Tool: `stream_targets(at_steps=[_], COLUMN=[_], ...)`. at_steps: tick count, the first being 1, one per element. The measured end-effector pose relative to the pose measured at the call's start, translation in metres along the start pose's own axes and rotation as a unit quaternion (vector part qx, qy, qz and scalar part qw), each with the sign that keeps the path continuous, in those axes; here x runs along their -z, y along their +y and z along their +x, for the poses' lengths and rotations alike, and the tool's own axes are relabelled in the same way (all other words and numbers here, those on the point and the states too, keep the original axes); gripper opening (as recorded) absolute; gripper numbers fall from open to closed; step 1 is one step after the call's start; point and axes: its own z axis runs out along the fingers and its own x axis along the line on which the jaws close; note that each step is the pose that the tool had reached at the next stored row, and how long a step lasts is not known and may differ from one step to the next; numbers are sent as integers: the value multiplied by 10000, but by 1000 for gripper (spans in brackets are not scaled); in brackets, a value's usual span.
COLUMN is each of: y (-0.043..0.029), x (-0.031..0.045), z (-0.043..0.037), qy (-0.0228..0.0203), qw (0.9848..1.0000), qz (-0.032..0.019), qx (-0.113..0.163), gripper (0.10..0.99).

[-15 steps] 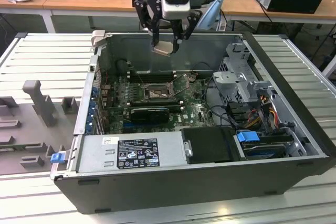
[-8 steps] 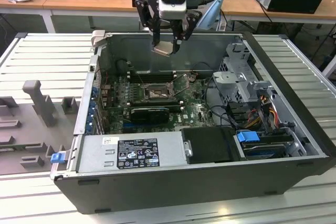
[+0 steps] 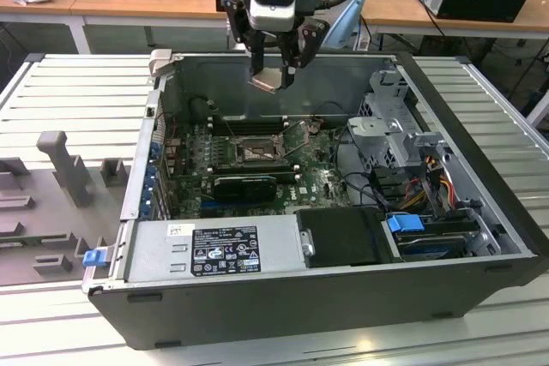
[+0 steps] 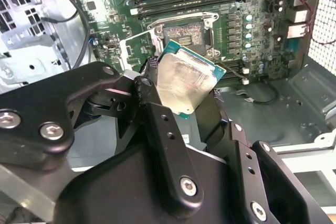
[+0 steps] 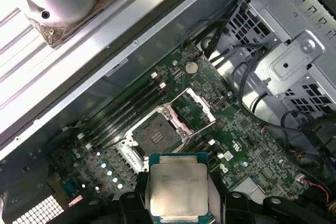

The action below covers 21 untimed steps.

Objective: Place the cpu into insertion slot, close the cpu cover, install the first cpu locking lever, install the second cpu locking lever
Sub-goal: 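Place the cpu into insertion slot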

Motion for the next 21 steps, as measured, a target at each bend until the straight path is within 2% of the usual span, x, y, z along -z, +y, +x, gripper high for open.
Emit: stream_targets(at_steps=[2, 8, 11, 13, 19, 20, 21], y=[0, 0, 0, 0, 0, 0, 0], x=[0, -1, -1, -1, -2, -2, -2], z=[0, 0, 0, 0, 0, 0, 0], qy=[-16, -41, -57, -73, -94, -104, -106], qw=[9998, 9989, 9979, 9964, 9931, 9913, 9908], qz=[4, 9, 13, 15, 15, 15, 14], qx=[-182, -466, -651, -847, -1168, -1309, -1352], gripper=[529, 529, 529, 529, 529, 529, 529])
